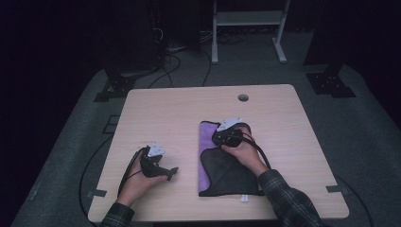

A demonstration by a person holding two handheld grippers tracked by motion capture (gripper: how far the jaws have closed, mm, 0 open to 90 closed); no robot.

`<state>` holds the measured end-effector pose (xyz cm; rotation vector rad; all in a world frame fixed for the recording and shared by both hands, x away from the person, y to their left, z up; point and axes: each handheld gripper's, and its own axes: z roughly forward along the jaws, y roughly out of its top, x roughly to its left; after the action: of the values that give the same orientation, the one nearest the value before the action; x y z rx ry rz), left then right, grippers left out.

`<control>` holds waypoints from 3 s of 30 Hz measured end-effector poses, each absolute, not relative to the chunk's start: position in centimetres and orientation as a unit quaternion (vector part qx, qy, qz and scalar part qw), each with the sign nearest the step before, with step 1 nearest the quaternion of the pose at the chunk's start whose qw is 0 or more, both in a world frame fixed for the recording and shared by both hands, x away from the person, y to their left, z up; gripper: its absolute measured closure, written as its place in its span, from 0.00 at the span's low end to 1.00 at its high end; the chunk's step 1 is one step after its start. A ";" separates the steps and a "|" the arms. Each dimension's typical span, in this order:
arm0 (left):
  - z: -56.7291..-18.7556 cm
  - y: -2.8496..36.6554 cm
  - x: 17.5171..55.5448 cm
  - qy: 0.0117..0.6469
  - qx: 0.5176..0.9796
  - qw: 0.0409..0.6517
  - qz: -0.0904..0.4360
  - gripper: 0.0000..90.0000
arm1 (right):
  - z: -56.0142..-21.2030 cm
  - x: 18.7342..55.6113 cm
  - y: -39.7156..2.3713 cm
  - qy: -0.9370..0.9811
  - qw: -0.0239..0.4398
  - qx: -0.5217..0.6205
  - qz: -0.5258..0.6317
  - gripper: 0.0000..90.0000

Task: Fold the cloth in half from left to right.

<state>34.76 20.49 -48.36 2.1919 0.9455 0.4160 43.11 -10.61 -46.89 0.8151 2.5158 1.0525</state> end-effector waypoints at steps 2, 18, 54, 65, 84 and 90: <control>-48.4 20.5 34.8 0.365 0.847 0.351 0.161 0.00 | -46.7 43.1 -10.7 0.872 0.149 0.282 0.371 0.92; -48.4 20.5 34.8 0.365 0.847 0.351 0.162 0.00 | -43.1 43.9 -15.5 0.810 0.165 0.340 0.448 0.93; -48.4 20.5 34.8 0.365 0.847 0.352 0.161 0.00 | -45.7 47.3 -23.8 0.769 0.212 0.451 0.400 0.78; -48.4 20.5 34.8 0.365 0.847 0.352 0.161 0.00 | -43.6 43.4 -21.4 0.794 0.164 0.394 0.434 0.69; -48.4 20.5 34.8 0.366 0.846 0.353 0.161 0.00 | -44.0 39.6 -12.5 0.833 0.078 0.301 0.457 0.59; -48.4 20.5 34.8 0.366 0.846 0.353 0.161 0.00 | -45.0 38.9 -9.4 0.844 0.064 0.288 0.448 0.50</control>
<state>34.76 20.47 -48.38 2.1882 0.9475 0.4156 38.95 -9.41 -44.99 0.8708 2.5485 1.3520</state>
